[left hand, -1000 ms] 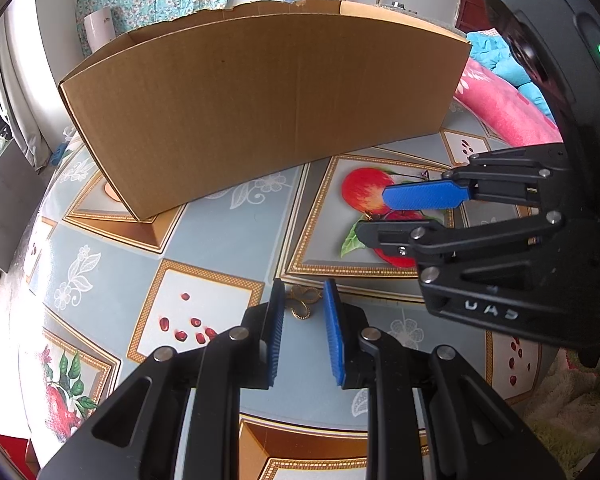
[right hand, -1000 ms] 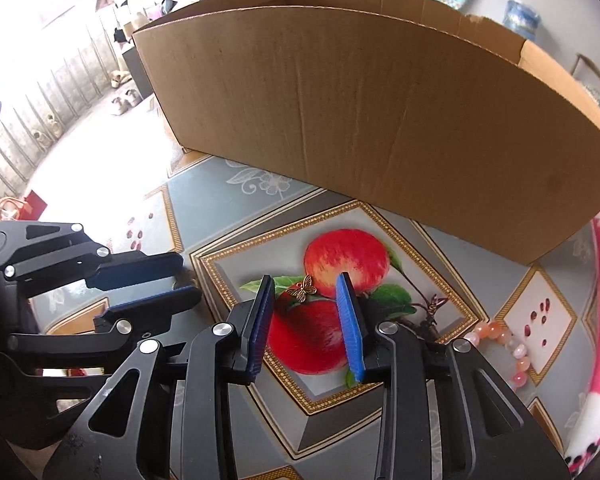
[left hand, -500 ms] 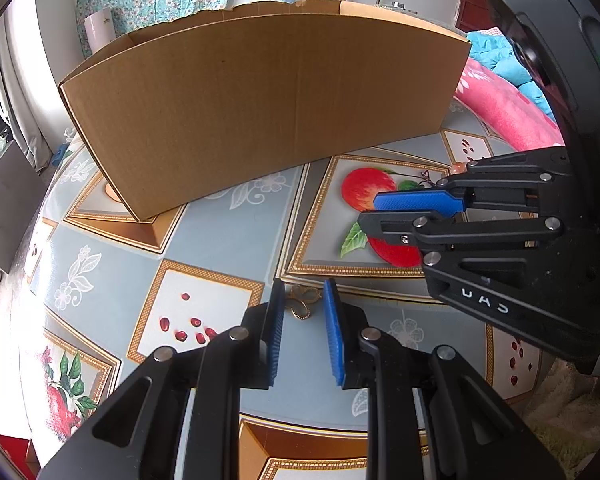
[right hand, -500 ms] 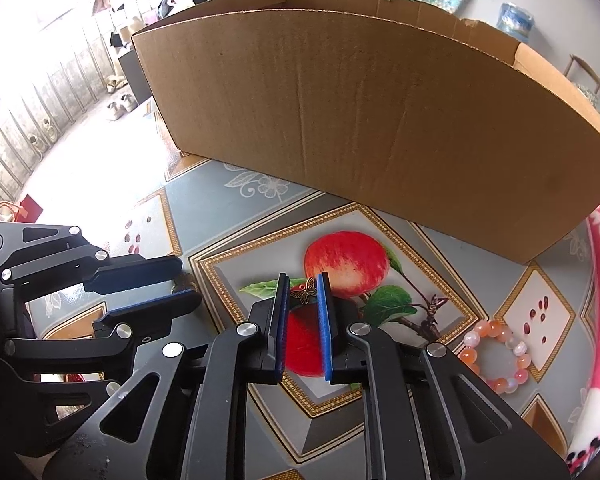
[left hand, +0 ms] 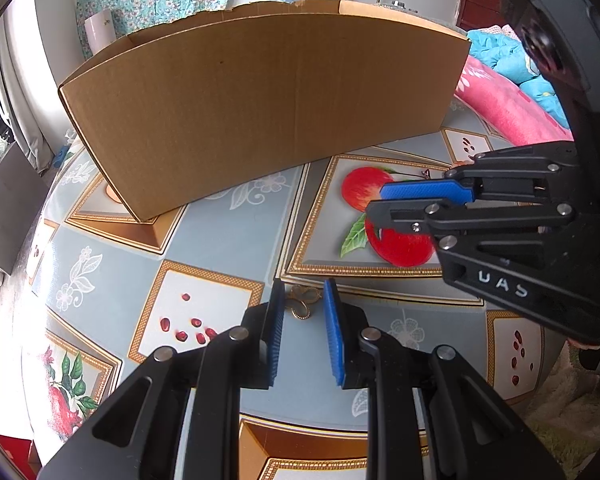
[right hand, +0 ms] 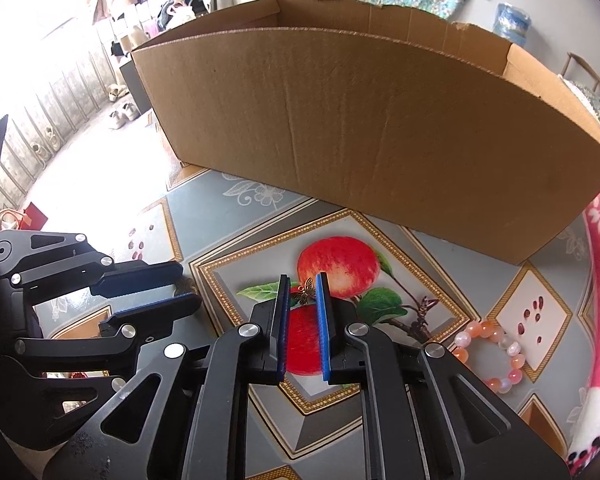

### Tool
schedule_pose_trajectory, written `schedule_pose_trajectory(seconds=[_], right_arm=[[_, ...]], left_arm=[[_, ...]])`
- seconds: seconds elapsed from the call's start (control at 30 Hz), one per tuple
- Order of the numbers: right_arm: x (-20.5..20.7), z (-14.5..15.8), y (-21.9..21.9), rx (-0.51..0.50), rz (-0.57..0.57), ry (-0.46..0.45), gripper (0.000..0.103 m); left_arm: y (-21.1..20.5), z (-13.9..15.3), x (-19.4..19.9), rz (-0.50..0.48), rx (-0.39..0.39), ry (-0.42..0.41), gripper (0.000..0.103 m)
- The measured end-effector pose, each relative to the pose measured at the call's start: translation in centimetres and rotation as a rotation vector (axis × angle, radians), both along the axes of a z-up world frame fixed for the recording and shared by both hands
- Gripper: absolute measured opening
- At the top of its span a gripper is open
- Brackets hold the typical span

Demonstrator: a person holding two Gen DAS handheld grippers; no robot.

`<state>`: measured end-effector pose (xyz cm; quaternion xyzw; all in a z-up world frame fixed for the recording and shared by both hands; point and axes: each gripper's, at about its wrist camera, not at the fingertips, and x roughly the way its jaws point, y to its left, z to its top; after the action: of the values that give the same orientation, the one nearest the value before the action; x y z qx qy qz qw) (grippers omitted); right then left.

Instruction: Organize jewelry

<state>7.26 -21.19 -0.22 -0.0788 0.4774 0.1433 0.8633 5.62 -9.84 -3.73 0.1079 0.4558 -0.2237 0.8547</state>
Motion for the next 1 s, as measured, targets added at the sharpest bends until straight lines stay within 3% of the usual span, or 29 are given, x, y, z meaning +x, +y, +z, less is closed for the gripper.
schedule_pose_trajectory(seconds=[0.73, 0.93, 1.0], right_arm=[[-1.9, 2.0, -1.7, 0.020, -0.016, -0.057, 0.010], [-3.3, 4.5, -1.7, 0.032, 0.016, -0.123, 0.010], [-3.9, 6.1, -1.8, 0.041, 0.028, -0.168, 0.010]], left_arm=[[0.2, 1.4, -0.6, 0.012, -0.016, -0.025, 0.019], [0.9, 4.7, -1.3, -0.025, -0.044, -0.126, 0.019], [1.0, 6.6, -1.4, -0.036, -0.033, -0.194, 0.019]])
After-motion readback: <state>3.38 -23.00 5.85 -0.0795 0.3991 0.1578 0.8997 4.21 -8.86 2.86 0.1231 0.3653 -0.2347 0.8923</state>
